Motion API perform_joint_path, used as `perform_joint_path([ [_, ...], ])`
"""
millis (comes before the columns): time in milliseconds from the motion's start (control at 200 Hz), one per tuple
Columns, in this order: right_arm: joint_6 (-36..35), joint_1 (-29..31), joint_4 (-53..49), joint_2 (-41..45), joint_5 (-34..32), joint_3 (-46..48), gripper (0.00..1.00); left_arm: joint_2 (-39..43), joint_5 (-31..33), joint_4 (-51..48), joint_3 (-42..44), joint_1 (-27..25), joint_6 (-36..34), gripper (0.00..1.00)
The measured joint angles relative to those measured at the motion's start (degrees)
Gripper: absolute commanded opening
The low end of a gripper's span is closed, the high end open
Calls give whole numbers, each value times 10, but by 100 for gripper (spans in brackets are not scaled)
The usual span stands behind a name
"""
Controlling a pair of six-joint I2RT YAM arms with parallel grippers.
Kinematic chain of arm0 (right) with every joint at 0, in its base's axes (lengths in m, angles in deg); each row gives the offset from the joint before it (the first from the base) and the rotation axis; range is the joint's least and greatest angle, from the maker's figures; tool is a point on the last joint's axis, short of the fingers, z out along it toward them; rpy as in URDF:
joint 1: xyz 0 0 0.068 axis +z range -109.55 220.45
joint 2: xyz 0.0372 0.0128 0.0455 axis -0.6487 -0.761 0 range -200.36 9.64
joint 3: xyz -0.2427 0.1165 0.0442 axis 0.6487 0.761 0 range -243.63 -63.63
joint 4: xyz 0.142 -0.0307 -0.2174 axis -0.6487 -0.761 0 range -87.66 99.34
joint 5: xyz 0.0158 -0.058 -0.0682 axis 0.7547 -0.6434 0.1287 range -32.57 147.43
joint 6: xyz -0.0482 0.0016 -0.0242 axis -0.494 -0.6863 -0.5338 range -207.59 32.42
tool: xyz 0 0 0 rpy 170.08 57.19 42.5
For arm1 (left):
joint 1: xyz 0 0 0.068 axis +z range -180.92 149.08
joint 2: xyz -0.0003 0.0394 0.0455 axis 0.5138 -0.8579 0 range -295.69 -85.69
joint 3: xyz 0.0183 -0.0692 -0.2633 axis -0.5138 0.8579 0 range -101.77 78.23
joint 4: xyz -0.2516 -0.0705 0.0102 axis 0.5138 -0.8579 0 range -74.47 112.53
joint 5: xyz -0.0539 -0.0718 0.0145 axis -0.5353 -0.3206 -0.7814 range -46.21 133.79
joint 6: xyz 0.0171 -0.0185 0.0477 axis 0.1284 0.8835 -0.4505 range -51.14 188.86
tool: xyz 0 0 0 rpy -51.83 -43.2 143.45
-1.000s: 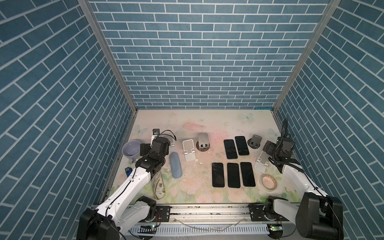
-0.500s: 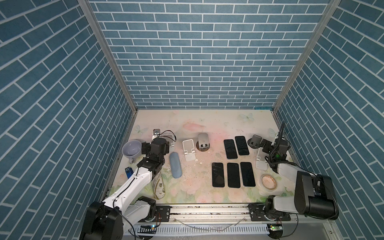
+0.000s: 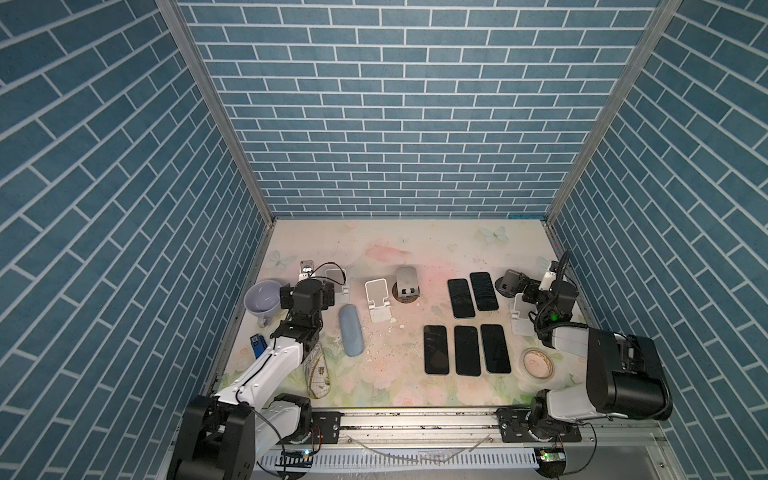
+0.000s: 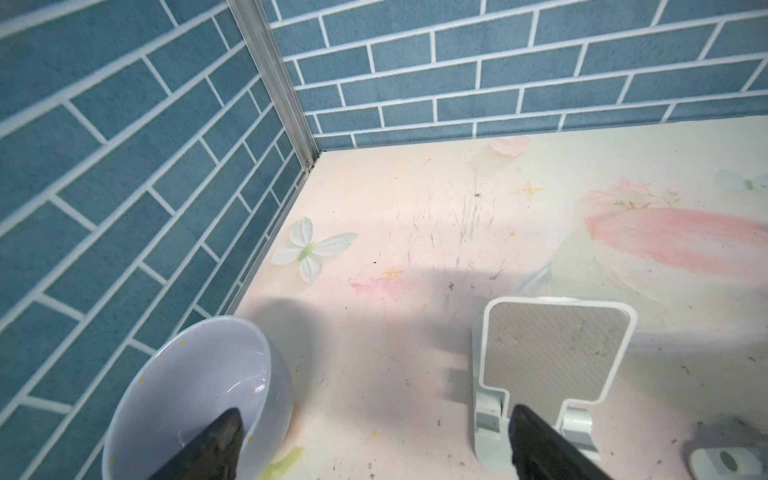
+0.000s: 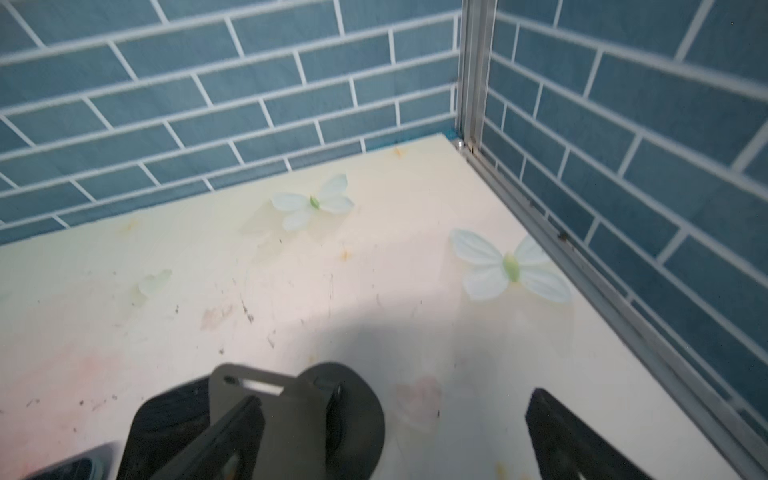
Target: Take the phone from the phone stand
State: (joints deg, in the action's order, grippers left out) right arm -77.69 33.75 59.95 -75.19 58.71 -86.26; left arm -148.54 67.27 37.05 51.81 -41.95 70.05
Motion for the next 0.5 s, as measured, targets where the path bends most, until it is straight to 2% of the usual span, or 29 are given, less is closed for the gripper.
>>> perform_joint_path([
  [230,-13,1,42,-16,14,3,99,-47,-31,86,14,24,-7,100],
  [500,-14,2,45,-17,16,3,99,-163,-41,245,52,41,-36,100],
])
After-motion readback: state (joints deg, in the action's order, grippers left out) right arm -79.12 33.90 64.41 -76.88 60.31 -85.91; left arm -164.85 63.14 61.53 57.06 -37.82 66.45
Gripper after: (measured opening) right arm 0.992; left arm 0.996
